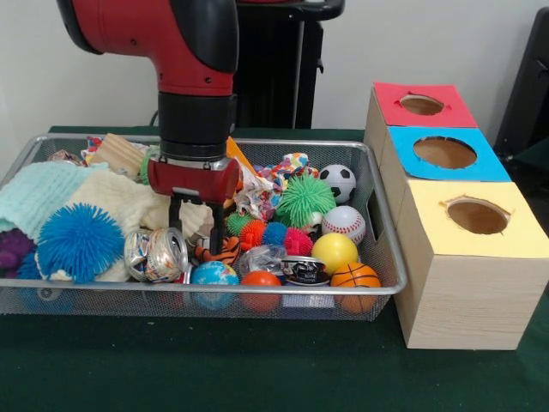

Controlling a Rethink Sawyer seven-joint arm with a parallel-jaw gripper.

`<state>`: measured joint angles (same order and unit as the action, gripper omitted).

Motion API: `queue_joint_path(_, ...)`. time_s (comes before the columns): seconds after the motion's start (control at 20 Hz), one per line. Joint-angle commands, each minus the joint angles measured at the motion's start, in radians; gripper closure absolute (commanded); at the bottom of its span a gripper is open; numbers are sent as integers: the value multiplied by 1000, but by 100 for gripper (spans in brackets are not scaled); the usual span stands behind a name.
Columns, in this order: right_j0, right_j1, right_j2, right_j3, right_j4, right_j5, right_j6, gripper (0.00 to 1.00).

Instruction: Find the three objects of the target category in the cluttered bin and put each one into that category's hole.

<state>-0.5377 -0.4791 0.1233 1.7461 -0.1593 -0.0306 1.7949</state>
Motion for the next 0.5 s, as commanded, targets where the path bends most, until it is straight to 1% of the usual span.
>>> queue_joint_path(0.05, -36, -1, 108, 44, -59, 105, 40, 0)
queue_joint_path(0.5, -54, 117, 143, -35, -93, 74, 32, 0)
